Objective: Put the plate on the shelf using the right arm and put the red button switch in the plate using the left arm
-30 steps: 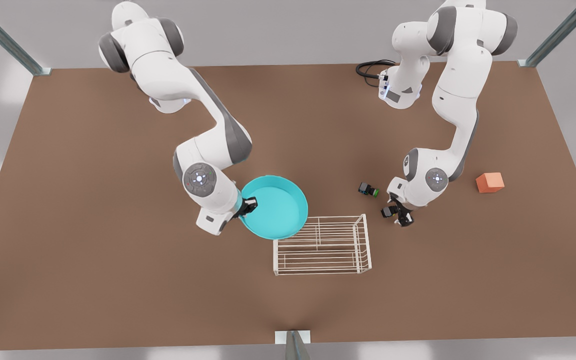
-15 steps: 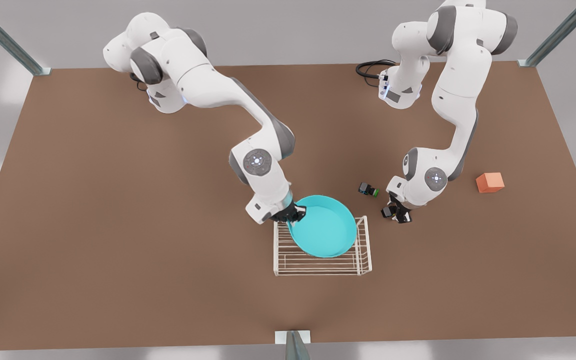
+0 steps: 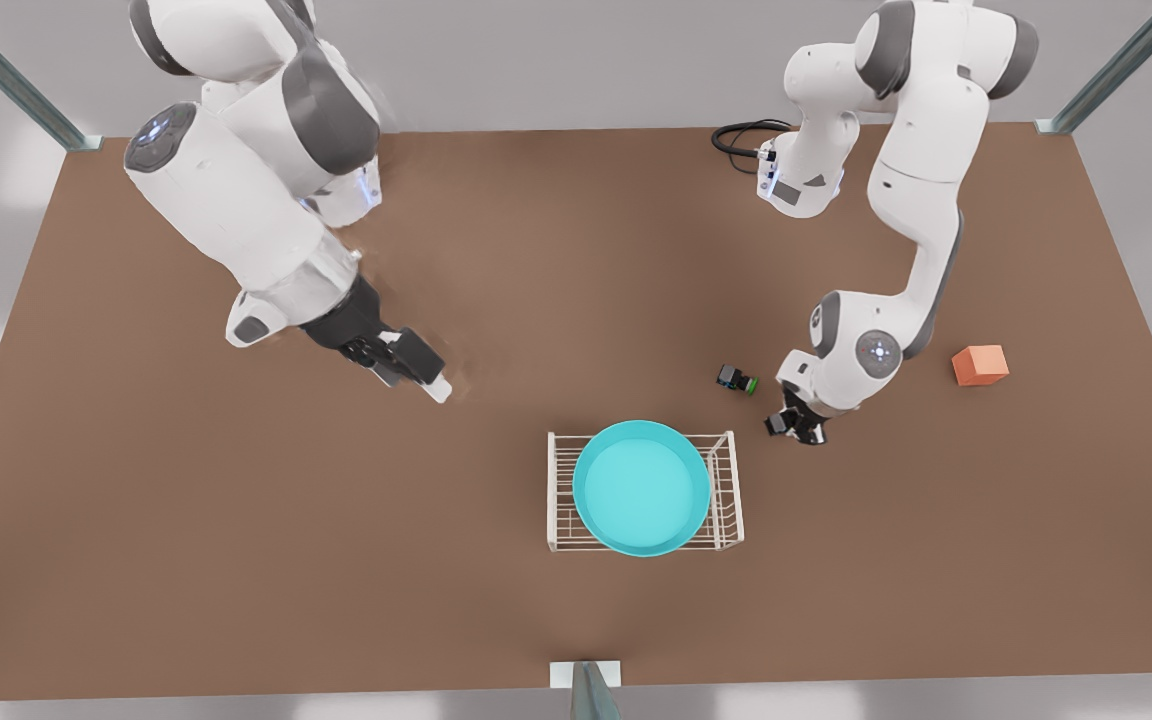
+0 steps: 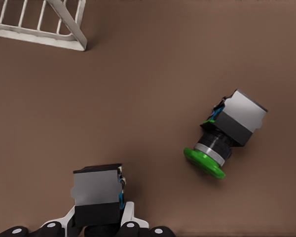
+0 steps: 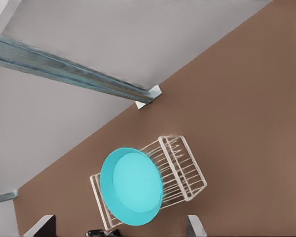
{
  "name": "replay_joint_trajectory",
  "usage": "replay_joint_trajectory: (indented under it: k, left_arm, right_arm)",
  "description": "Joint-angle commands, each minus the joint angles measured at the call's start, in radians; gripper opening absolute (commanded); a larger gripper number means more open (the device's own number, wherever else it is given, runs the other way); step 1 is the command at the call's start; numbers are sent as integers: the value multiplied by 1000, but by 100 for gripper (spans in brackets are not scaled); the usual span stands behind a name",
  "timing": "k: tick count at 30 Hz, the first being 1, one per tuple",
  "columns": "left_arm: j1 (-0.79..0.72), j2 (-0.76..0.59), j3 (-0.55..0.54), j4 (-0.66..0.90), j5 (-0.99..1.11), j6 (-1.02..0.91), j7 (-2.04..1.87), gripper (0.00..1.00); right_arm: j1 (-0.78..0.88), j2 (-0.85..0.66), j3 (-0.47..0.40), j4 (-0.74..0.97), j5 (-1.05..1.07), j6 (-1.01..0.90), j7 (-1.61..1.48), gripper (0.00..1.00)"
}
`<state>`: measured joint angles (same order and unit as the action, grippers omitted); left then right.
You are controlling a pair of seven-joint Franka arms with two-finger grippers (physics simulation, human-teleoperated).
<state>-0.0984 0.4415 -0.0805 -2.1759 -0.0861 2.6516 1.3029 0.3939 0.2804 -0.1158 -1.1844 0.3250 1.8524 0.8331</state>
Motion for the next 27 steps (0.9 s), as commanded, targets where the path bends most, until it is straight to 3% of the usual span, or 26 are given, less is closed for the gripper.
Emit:
replay_joint_trajectory:
  k: [1, 2, 12, 21, 27]
  left_arm:
    - [9, -21, 1, 4, -1, -45, 6, 47]
    - [17, -29, 1, 10, 0, -58, 6, 47]
    - [40, -145, 13, 111, -3, -206, -4, 47]
    - [-15, -159, -47, 400, -4, -556, -175, 47]
    - [-112, -124, -47, 564, -10, -634, -356, 47]
  right_arm:
    - [-136, -46, 8, -81, -108, -429, -721, 100]
    - [-141, -38, 8, -142, -211, -371, -813, 100]
    - [-267, -6, -1, -90, -241, -452, -833, 100]
    - [-259, 2, -1, -93, -235, -452, -827, 100]
    - [-257, 2, 1, -95, -235, -452, -832, 100]
